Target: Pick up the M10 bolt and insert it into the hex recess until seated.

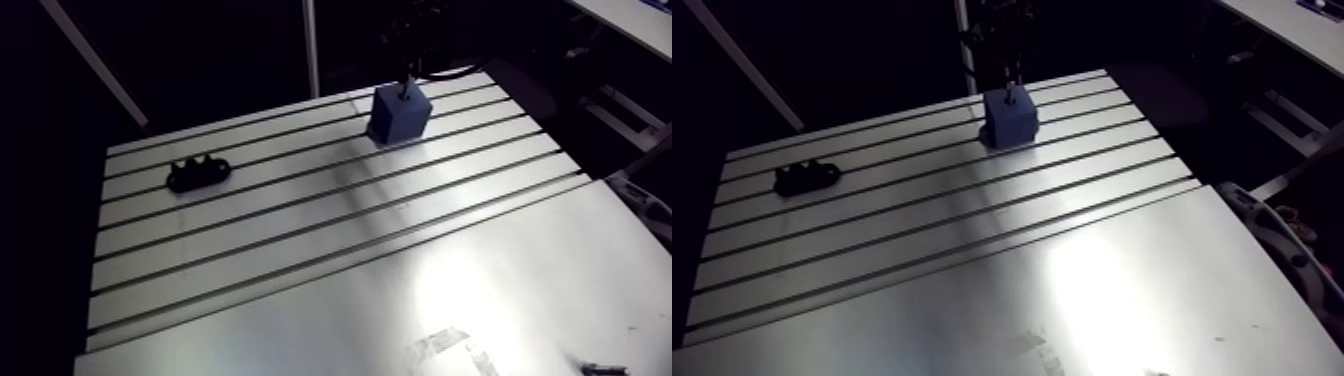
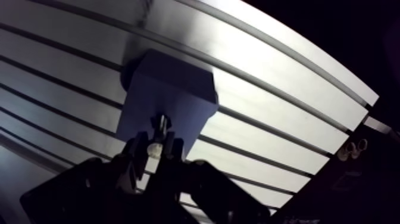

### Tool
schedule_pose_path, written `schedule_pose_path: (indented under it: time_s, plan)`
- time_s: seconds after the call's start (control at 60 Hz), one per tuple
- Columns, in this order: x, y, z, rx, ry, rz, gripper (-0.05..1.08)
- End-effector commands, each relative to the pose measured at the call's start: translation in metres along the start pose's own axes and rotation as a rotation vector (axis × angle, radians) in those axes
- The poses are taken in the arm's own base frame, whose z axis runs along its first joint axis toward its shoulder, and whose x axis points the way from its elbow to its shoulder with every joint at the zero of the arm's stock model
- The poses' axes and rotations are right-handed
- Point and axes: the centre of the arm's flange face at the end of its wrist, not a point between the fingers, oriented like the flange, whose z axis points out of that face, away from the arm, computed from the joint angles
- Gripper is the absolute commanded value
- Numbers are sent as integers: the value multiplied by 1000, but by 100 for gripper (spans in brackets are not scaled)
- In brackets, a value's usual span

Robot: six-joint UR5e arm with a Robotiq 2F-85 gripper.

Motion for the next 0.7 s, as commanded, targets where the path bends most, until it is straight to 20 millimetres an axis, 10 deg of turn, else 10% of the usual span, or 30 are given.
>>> schedule_pose_path:
  time_s: [0.017,0.7]
  plan:
    - [1,0,2,2,-2,0,103]
    - [3,0,8,9,-9,-5,102]
